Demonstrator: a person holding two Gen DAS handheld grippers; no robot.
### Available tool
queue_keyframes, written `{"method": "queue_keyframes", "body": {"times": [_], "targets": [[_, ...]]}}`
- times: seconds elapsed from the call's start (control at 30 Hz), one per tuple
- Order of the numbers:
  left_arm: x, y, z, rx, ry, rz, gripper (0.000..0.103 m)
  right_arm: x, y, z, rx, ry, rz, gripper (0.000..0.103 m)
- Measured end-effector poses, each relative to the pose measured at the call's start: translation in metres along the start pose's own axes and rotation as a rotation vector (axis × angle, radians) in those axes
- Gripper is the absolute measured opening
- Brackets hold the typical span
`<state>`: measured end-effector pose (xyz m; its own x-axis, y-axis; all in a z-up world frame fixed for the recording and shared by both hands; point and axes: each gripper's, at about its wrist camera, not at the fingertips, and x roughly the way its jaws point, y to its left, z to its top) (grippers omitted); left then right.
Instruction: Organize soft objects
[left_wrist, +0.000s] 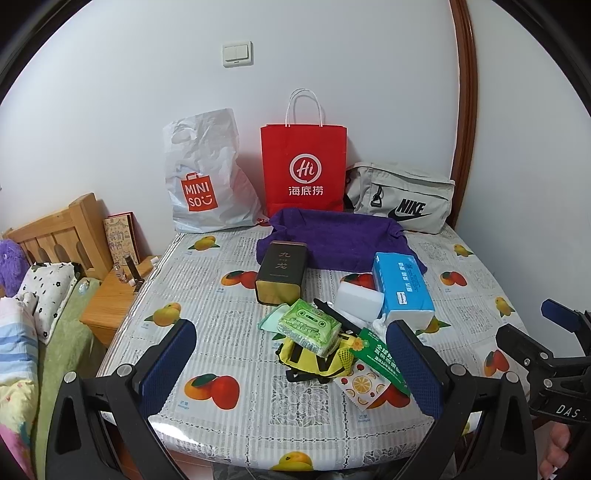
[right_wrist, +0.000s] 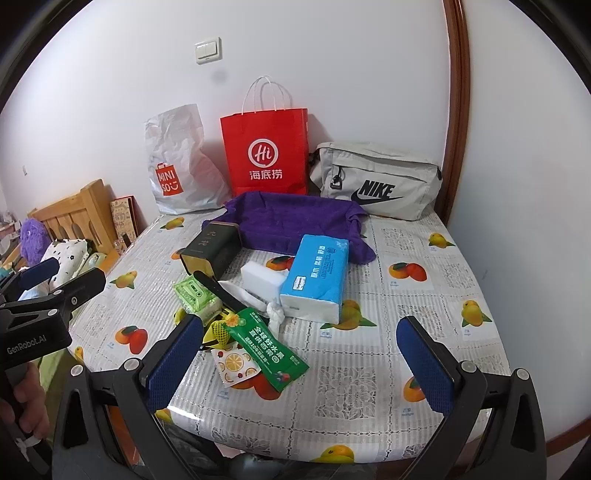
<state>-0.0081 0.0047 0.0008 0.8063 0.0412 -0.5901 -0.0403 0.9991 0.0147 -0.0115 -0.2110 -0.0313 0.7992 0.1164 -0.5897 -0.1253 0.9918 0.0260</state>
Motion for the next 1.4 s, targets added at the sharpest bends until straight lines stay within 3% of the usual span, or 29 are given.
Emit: {"method": "queue_keyframes", "body": {"times": [1.4], "targets": [[-0.0031, 0.0014, 0.0016, 0.004, -0.001, -0.002, 0.103, -0.0045, -0.0004, 0.0001, 0.007, -0.008, 0.006, 0.103]]}}
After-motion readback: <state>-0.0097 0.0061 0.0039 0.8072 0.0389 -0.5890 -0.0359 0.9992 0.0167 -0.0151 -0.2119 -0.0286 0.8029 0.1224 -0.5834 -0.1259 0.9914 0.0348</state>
